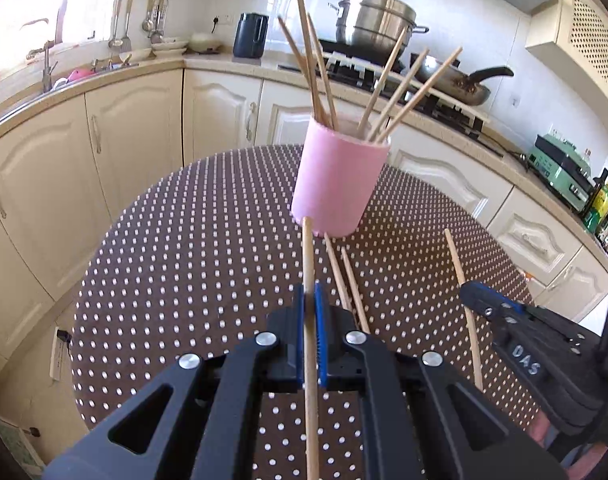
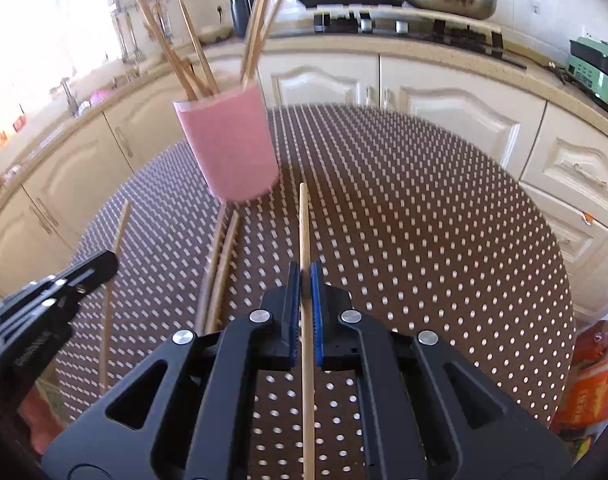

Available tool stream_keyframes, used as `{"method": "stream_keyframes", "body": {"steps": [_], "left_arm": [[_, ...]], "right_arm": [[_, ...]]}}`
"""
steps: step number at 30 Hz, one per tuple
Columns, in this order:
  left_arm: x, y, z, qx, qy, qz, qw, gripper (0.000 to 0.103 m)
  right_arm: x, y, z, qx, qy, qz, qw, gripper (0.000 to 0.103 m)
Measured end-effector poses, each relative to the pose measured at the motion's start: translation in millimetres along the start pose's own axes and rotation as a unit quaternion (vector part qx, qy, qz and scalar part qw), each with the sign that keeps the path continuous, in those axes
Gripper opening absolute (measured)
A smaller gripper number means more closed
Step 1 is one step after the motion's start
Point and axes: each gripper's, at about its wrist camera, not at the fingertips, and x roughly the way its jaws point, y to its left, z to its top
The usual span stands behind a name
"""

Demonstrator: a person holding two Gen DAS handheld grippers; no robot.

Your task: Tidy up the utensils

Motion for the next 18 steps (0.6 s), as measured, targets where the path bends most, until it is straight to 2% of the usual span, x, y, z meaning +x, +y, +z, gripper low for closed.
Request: {"method": "stream_keyframes", "body": {"steps": [7, 10, 12, 13, 14, 15, 18], "left_arm": [[-15.1, -6.4, 16.8, 0.013, -0.039, -0.006, 0.9991, 0.006], [-16.7, -8.5, 18.3, 0.017, -0.039, -0.01, 0.9991, 0.006], [-13.9, -7.5, 15.2, 0.017, -0.029, -0.011, 0.9994, 0.006], [-12.1, -7.9, 14.2, 0.017, -0.022, -0.011, 0.9995, 0.006], [-10.3, -7.6, 13.1, 0.016, -0.015, -0.012, 0.9997, 0.006], [-7.5, -6.9, 12.0, 0.015, -0.005, -0.014, 0.9998, 0.006], [-3.8, -6.5, 8.1, 0.018, 0.009, -0.018, 0.9996, 0.006]], "right_arm": [[-20.2, 4.3, 20.4, -0.006, -0.039, -0.006, 0.999, 0.006], [-7.4, 10.2, 18.1, -0.047, -0.008, -0.017, 0.999, 0.007], [3.6, 8.3, 12.0, -0.049, 0.019, -0.028, 0.998, 0.013], [9.1, 7.9, 9.3, -0.048, 0.034, -0.029, 0.998, 0.033], [15.4, 6.9, 5.5, -0.046, 0.052, -0.028, 0.997, 0.071], [17.5, 6.1, 3.1, -0.043, 0.055, -0.025, 0.997, 0.077], [21.0, 10.2, -4.7, -0.058, 0.053, -0.026, 0.997, 0.076]]}}
